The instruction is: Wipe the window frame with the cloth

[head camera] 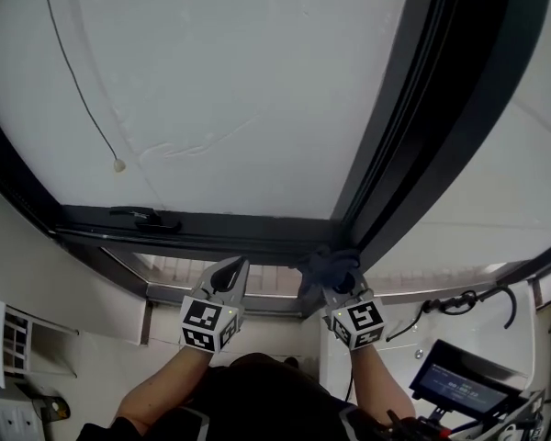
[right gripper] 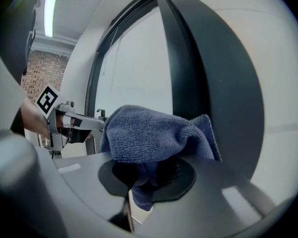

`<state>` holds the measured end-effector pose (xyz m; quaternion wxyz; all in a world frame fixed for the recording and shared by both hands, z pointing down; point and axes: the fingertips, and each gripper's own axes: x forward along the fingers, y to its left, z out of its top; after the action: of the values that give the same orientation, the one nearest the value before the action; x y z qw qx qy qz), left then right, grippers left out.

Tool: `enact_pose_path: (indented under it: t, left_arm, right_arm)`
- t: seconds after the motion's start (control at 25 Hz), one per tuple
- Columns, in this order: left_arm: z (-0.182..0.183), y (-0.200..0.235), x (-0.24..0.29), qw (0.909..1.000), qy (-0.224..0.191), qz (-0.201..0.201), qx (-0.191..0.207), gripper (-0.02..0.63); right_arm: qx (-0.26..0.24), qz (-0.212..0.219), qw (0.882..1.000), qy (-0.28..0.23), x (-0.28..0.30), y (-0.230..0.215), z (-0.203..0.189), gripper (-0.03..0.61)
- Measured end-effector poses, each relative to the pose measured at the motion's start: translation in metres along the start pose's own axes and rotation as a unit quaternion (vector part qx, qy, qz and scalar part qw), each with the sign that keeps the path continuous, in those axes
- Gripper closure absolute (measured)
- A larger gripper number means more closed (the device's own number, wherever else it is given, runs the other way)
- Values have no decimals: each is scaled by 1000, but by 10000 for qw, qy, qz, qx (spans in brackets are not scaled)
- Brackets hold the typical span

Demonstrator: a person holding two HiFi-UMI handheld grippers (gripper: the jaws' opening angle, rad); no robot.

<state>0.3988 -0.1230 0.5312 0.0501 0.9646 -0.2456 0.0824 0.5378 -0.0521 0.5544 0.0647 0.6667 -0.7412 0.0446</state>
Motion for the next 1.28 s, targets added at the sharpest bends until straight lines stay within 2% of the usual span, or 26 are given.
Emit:
enact_pose_path:
  t: [0.2, 0.4, 0.68, 1.28]
  left_arm:
    - [-5, 17, -12, 9996, 124, 248, -91, 620]
    - [-5, 28, -23, 9997, 53, 226, -124, 620]
    - [-11, 50, -42, 9986, 19, 471, -236, 620]
    - [-19, 111, -105, 9907, -35, 1284, -447, 620]
  right_arm:
    - [-17, 224, 9997, 21, 16, 24, 4, 528]
    - [-16, 311, 9995, 39, 26, 37, 6, 528]
    - [22, 467, 9988, 108, 44, 60, 8, 528]
    - [-64, 1131, 9933, 216, 95, 130, 16, 528]
